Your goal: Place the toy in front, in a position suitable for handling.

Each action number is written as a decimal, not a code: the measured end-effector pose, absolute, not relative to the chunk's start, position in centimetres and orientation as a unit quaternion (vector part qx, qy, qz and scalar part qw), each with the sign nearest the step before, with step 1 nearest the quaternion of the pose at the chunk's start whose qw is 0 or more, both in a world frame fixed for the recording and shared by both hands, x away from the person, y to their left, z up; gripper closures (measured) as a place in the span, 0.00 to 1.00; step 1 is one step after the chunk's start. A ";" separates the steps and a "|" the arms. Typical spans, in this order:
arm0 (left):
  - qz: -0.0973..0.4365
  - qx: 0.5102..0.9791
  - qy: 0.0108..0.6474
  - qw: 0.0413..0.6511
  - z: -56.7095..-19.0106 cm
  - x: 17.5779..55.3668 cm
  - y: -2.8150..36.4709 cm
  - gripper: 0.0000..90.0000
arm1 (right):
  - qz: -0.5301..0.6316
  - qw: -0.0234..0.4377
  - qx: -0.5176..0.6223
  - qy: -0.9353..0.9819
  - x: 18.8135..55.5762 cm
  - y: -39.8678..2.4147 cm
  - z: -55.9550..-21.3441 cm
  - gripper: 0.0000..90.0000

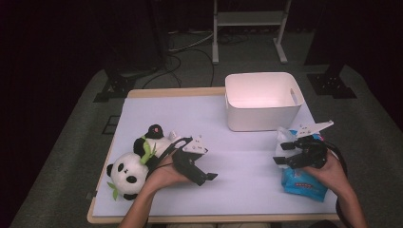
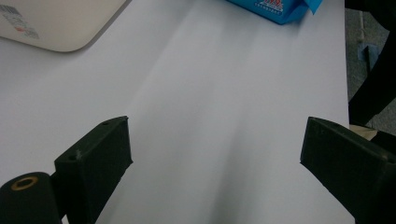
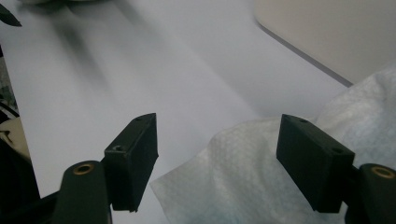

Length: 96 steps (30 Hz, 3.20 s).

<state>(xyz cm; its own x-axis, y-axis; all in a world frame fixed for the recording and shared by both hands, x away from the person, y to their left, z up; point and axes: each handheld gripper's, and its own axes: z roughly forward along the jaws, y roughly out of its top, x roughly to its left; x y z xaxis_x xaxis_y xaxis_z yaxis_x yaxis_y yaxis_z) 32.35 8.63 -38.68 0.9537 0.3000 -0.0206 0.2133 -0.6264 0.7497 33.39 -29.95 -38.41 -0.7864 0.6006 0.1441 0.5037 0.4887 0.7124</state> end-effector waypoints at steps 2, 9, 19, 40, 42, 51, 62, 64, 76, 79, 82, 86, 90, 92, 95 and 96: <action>0.052 0.900 0.141 0.409 -38.6 32.3 8.6 0.09 | 0.393 0.061 0.320 0.860 33.5 -29.9 -38.4 0.31; 0.051 0.902 0.146 0.403 -38.4 32.2 9.2 0.09 | 0.395 0.059 0.318 0.860 33.6 -29.9 -38.3 0.31; 0.053 0.906 0.130 0.400 -36.4 32.7 9.3 0.09 | 0.399 0.061 0.314 0.859 33.6 -29.8 -37.9 0.31; 0.070 0.906 0.137 0.394 -31.7 34.2 13.2 0.09 | 0.398 0.059 0.309 0.862 33.5 -29.5 -37.8 0.31; 0.070 0.905 0.140 0.396 -31.3 34.3 13.8 0.09 | 0.398 0.060 0.308 0.862 33.4 -29.5 -37.8 0.31; 0.076 0.908 0.152 0.384 -30.3 34.4 16.2 0.09 | 0.393 0.058 0.305 0.865 33.4 -29.1 -37.9 0.31; 0.080 0.905 0.180 0.378 -30.0 34.4 19.6 0.12 | 0.388 0.052 0.304 0.869 33.6 -28.8 -38.2 0.31; 0.080 0.904 0.186 0.378 -30.0 34.3 20.1 0.13 | 0.387 0.051 0.302 0.870 33.6 -28.7 -38.2 0.31; 0.082 0.905 0.206 0.364 -30.3 33.5 22.5 0.14 | 0.384 0.051 0.301 0.871 33.6 -28.5 -38.3 0.31; 0.080 0.903 0.211 0.365 -30.4 33.3 22.9 0.14 | 0.383 0.051 0.301 0.872 33.5 -28.5 -38.3 0.31; 0.079 0.903 0.223 0.359 -30.8 33.0 23.6 0.15 | 0.384 0.051 0.301 0.872 33.5 -28.4 -38.2 0.31; 0.075 0.904 0.230 0.352 -31.2 32.7 24.4 0.18 | 0.385 0.051 0.300 0.872 33.5 -28.4 -38.2 0.31; 0.074 0.903 0.241 0.347 -31.8 32.4 25.1 0.18 | 0.384 0.051 0.300 0.872 33.5 -28.5 -38.2 0.31; 0.073 0.902 0.246 0.347 -32.0 32.3 25.5 0.24 | 0.384 0.049 0.301 0.872 33.5 -28.5 -38.2 0.31; 0.067 0.901 0.253 0.345 -32.4 32.2 25.8 0.25 | 0.384 0.050 0.299 0.872 33.4 -28.5 -38.3 0.31; 0.066 0.902 0.255 0.343 -32.5 32.2 25.9 0.26 | 0.384 0.049 0.300 0.872 33.4 -28.5 -38.3 0.31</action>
